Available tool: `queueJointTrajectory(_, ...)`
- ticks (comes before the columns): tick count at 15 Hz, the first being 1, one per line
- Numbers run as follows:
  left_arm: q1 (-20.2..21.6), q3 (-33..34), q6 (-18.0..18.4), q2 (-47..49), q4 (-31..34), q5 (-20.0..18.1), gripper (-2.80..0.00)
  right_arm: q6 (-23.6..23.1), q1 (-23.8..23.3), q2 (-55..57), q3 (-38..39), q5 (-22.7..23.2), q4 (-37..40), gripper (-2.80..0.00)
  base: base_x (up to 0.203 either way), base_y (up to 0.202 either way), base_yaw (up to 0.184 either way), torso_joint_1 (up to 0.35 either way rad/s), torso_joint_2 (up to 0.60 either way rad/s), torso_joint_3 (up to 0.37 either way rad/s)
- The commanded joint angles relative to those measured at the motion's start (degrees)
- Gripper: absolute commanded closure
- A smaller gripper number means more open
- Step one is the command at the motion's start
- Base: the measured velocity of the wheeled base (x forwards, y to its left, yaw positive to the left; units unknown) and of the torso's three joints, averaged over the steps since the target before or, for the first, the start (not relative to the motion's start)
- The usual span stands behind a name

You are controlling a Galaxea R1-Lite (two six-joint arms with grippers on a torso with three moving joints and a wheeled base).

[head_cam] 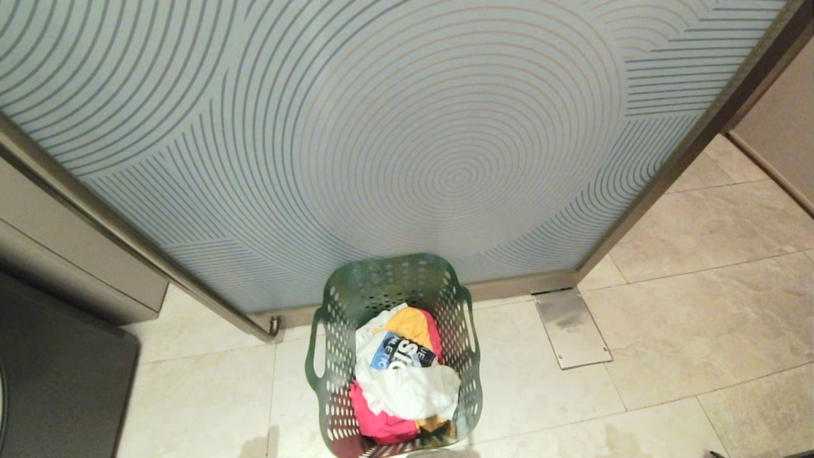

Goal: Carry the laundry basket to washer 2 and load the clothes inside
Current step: Pick up the clothes basket and put it beside the washing machine

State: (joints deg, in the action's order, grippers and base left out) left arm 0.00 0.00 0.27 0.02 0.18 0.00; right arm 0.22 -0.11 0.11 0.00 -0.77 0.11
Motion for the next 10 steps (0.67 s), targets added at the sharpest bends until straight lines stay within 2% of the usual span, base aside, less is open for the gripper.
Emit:
queueJointTrajectory(1,0.00,0.00,0.12,-0.11,-0.13,0.00,0.00,0.25,-0.01,-0.02,0.00,-0.02,-0.02,0.00,0.000,0.000,0.000,0.000,0.00,0.000)
queueJointTrajectory(7,0.00,0.00,-0.09,-0.11,-0.18,0.00,0.00,-0.22,0.02,-0.02,0.00,0.06,-0.02,0.00,0.000,0.000,0.000,0.000,0.00,0.000)
queueJointTrajectory(10,0.03,-1.08,0.73,-0.09,0.13,0.42,0.00,-0.35,-0.07,0.09,-2.21,-1.35,1.25,0.00,0.000,0.000,0.000,0.000,0.00,0.000)
